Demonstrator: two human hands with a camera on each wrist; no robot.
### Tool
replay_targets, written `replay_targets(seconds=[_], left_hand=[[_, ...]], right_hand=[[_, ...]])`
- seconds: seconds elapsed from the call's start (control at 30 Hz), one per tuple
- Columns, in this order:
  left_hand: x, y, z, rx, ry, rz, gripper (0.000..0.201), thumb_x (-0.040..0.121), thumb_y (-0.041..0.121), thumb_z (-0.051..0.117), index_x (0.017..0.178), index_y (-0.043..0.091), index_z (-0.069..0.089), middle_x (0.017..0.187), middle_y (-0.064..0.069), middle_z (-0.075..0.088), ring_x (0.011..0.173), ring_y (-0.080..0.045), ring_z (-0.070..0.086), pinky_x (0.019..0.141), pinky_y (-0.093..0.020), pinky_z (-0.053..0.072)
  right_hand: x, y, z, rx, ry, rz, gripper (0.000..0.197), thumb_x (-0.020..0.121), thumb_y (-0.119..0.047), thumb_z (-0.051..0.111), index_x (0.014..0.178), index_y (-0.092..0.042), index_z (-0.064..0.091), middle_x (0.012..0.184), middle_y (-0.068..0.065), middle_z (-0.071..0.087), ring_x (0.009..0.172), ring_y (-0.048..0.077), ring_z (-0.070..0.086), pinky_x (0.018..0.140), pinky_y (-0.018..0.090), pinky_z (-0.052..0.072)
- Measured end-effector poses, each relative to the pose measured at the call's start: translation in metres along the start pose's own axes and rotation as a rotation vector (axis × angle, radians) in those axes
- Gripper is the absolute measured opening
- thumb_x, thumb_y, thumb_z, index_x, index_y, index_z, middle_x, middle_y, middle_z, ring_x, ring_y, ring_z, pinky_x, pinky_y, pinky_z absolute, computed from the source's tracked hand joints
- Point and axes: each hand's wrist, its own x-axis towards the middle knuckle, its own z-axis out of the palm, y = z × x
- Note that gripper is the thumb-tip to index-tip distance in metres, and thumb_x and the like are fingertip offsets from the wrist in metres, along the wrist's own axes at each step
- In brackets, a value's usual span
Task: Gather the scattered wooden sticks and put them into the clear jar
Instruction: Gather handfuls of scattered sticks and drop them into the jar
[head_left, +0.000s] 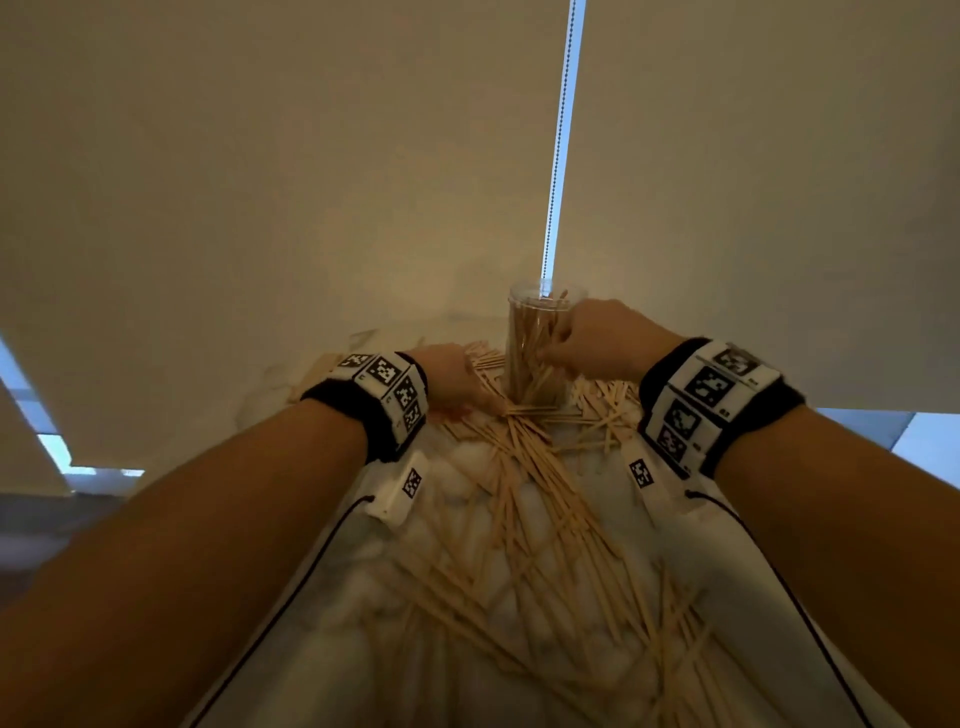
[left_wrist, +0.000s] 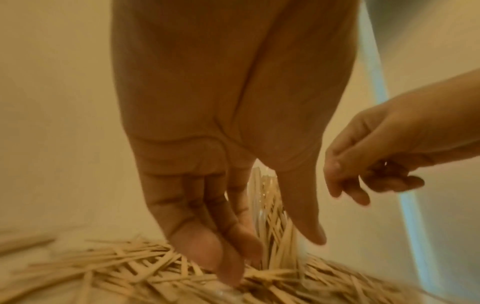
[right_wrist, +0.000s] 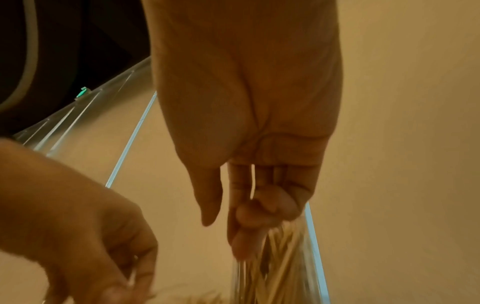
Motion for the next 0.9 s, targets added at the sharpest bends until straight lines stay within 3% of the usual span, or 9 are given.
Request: replay_targets(seconds=[0.1, 0.23, 0.33, 0.43, 0.5, 0.63, 0.7, 0.8, 0.9], left_hand=[[-0.049, 0.0, 0.006, 0.161, -0.183, -0.094, 0.054, 0.081, 0.059, 0.071, 0.081, 0.005, 0.072, 0.068, -0.002, 0.073, 0.056, -0.014, 0.067, 0.071, -0.027, 0.057], [-0.112, 0.012, 0.024, 0.458, -0.355, -0.187, 0.086, 0.079, 0.083, 0.045, 0.095, 0.004, 0.074, 0.072, -0.001, 0.074, 0.065, -0.014, 0.067, 0.08, -0.028, 0.052], [-0.136, 0.02, 0.046, 0.572, -0.353, -0.179, 0.088, 0.079, 0.086, 0.041, 0.1, 0.005, 0.07, 0.07, -0.001, 0.062, 0.071, -0.015, 0.058, 0.083, -0.031, 0.045], [-0.142, 0.02, 0.057, 0.53, -0.326, -0.143, 0.081, 0.081, 0.079, 0.05, 0.105, 0.003, 0.065, 0.072, -0.003, 0.061, 0.069, -0.016, 0.057, 0.079, -0.031, 0.048], [-0.134, 0.015, 0.056, 0.509, -0.246, -0.091, 0.078, 0.085, 0.072, 0.054, 0.117, 0.002, 0.061, 0.092, -0.007, 0.066, 0.077, -0.019, 0.057, 0.073, -0.031, 0.044], [-0.107, -0.002, 0.052, 0.413, -0.031, -0.037, 0.06, 0.092, 0.051, 0.062, 0.126, 0.002, 0.057, 0.12, -0.011, 0.064, 0.1, -0.025, 0.06, 0.074, -0.03, 0.044], [-0.098, -0.006, 0.053, 0.37, 0.031, -0.034, 0.064, 0.091, 0.057, 0.061, 0.122, 0.002, 0.056, 0.108, -0.01, 0.062, 0.097, -0.024, 0.059, 0.072, -0.03, 0.043], [-0.093, -0.002, 0.058, 0.36, 0.01, -0.078, 0.072, 0.08, 0.077, 0.056, 0.096, 0.007, 0.061, 0.076, -0.004, 0.055, 0.071, -0.017, 0.054, 0.057, -0.026, 0.04], [-0.095, 0.011, 0.061, 0.445, -0.149, -0.088, 0.067, 0.085, 0.068, 0.059, 0.11, 0.007, 0.065, 0.087, -0.007, 0.062, 0.087, -0.022, 0.061, 0.07, -0.029, 0.044]], right_hand=[[-0.031, -0.007, 0.024, 0.04, -0.276, 0.103, 0.034, 0.094, -0.041, 0.058, 0.102, -0.01, 0.069, 0.098, 0.009, 0.071, 0.084, 0.024, 0.069, 0.081, 0.035, 0.059], [-0.057, -0.022, 0.039, -0.209, -0.456, 0.187, 0.075, 0.089, -0.077, 0.034, 0.075, -0.009, 0.063, 0.076, 0.005, 0.068, 0.07, 0.021, 0.063, 0.093, 0.039, 0.053], [-0.059, -0.033, 0.041, -0.336, -0.506, 0.158, 0.078, 0.082, -0.085, 0.029, 0.064, -0.012, 0.051, 0.066, 0.002, 0.053, 0.068, 0.02, 0.051, 0.094, 0.038, 0.042], [-0.058, -0.041, 0.046, -0.341, -0.557, 0.148, 0.076, 0.076, -0.085, 0.045, 0.074, -0.01, 0.056, 0.078, 0.004, 0.061, 0.082, 0.021, 0.056, 0.086, 0.034, 0.047], [-0.058, -0.042, 0.049, -0.338, -0.55, 0.123, 0.069, 0.077, -0.078, 0.056, 0.081, -0.009, 0.062, 0.088, 0.005, 0.068, 0.084, 0.022, 0.061, 0.079, 0.033, 0.05], [-0.054, -0.039, 0.053, -0.044, -0.563, 0.147, 0.043, 0.09, -0.04, 0.067, 0.11, -0.003, 0.07, 0.112, 0.014, 0.072, 0.091, 0.025, 0.067, 0.091, 0.037, 0.056], [-0.054, -0.041, 0.051, -0.078, -0.543, 0.132, 0.037, 0.094, -0.043, 0.061, 0.104, -0.009, 0.071, 0.111, 0.011, 0.071, 0.093, 0.022, 0.065, 0.094, 0.034, 0.053], [-0.054, -0.045, 0.05, -0.173, -0.492, 0.161, 0.06, 0.086, -0.071, 0.051, 0.078, -0.013, 0.06, 0.091, 0.005, 0.067, 0.092, 0.021, 0.065, 0.092, 0.033, 0.052], [-0.052, -0.044, 0.056, -0.187, -0.524, 0.146, 0.052, 0.083, -0.063, 0.065, 0.087, -0.011, 0.064, 0.097, 0.006, 0.07, 0.092, 0.023, 0.065, 0.085, 0.034, 0.053]])
